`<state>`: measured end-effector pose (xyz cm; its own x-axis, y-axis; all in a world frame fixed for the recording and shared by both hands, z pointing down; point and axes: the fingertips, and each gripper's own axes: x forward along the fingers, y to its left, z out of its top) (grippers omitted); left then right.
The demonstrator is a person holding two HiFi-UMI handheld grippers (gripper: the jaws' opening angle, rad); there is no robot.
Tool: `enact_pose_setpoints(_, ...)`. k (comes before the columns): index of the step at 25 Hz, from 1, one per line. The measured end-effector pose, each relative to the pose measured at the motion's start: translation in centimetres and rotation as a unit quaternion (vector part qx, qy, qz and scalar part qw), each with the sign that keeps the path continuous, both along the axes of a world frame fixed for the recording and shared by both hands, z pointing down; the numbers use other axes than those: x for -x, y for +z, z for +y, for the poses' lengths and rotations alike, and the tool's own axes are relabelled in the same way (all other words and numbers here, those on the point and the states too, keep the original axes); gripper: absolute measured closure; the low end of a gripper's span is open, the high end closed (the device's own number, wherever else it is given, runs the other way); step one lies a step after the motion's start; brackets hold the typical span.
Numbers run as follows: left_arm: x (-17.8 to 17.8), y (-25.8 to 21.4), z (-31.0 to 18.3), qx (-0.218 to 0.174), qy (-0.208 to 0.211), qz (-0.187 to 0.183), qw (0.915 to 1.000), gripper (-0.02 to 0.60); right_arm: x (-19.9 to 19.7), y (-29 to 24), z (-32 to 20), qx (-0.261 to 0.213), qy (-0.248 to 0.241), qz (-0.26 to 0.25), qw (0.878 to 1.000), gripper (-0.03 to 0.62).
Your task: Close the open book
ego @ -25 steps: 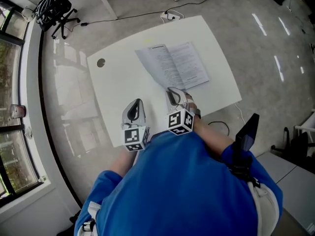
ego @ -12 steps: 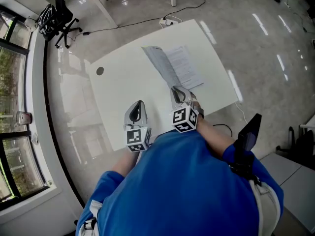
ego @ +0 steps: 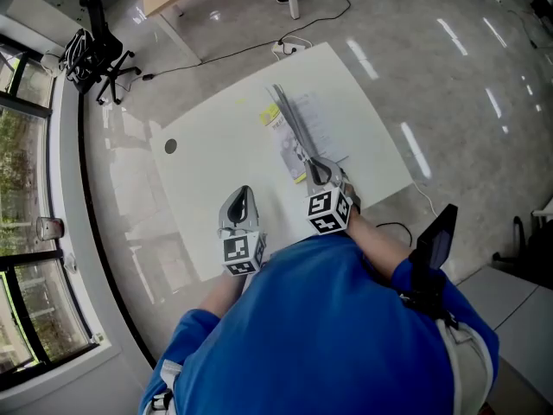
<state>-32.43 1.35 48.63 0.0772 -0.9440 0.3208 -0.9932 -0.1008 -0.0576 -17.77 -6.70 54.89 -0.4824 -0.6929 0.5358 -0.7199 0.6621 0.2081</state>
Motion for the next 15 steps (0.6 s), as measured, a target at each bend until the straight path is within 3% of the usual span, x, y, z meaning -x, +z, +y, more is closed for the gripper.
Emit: enact_pose_setpoints(15, -2.9, 0.2, -2.9, 0.016, 0.007, -0.017, 0.9997, 0.574, -4.0, 3.3, -2.2, 0.051, 0.024, -0.002, 0.998, 0.571)
